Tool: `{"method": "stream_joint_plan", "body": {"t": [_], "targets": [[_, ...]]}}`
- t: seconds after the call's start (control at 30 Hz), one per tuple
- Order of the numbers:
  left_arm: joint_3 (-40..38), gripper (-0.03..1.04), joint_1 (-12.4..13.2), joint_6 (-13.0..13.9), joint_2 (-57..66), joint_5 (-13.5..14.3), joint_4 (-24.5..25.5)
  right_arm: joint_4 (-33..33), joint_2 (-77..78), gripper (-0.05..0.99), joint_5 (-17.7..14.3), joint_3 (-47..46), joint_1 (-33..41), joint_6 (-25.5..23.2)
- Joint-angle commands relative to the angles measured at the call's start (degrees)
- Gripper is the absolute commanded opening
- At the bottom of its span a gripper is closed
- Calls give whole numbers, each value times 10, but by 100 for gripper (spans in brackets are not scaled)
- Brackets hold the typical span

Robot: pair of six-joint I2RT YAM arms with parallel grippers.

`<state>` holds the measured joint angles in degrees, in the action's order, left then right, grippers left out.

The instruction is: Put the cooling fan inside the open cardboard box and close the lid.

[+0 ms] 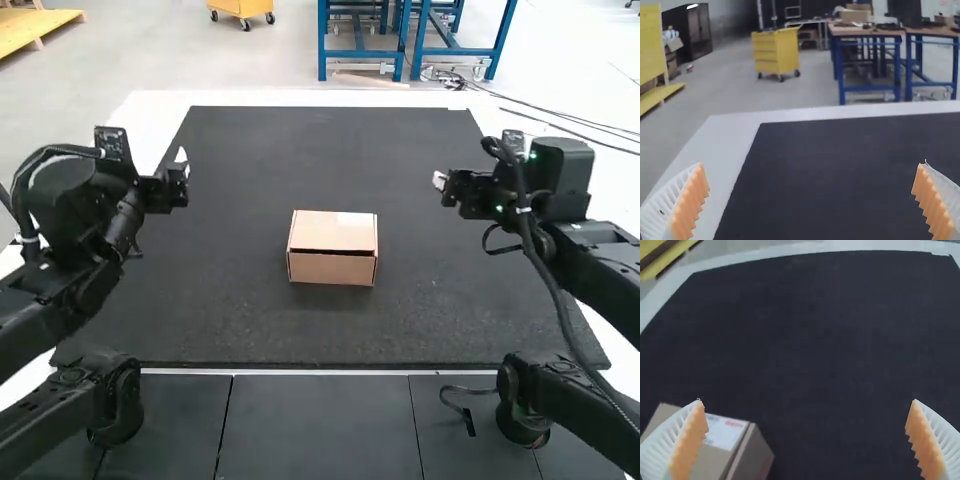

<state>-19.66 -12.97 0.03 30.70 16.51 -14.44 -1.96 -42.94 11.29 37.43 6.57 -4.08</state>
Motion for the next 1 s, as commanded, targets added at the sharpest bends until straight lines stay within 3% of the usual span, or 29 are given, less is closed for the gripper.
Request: {"method": "stream_joint_plan", "body": {"t": [0.0, 0.17, 0.3, 0.47, 0.6, 0.87, 0.97], "targets": [[24, 96, 5, 5, -21, -5, -21, -24, 9, 91, 48, -24, -44, -29], [76, 96, 4, 10, -59, 5, -69, -80, 12, 91, 71, -75, -103, -28], [102, 96, 5, 23, -109, 15, -67, -118, 22, 91, 71, -110, -136, -29], [125, 95, 9, 44, -174, 20, -60, -210, 63, 91, 21, -184, -134, -29], [134, 92, 22, 45, -218, -3, -45, -287, 102, 91, -26, -253, -110, -18], [157, 93, 58, 61, -292, -97, -40, -305, 182, 91, -36, -340, -96, 23], [184, 93, 59, 59, -309, -111, -44, -314, 212, 91, -43, -371, -92, 23]]}}
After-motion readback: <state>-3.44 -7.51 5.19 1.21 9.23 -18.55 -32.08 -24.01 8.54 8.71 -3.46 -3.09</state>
